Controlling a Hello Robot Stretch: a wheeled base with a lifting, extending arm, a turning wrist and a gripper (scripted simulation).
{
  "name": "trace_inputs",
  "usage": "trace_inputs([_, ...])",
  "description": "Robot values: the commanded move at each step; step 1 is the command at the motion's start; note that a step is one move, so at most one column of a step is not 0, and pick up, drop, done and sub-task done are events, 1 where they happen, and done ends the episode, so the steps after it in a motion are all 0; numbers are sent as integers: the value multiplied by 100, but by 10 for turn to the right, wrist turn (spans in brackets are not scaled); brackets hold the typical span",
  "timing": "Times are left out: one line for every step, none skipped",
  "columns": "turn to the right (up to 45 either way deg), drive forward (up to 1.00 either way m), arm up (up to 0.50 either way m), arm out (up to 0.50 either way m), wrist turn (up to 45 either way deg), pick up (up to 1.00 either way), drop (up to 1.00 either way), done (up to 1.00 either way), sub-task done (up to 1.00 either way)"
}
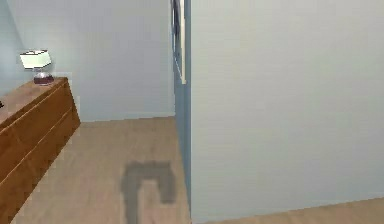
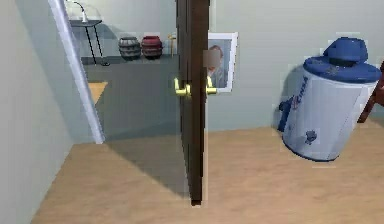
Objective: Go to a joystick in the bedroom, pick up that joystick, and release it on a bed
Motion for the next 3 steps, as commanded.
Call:
trace_inputs([-390, 0, 0, 0, 0, 0, 0, 0, 0])
trace_inputs([0, 100, 0, 0, 0, 0, 0, 0, 0])
trace_inputs([0, 40, 0, 0, 0, 0, 0, 0, 0])
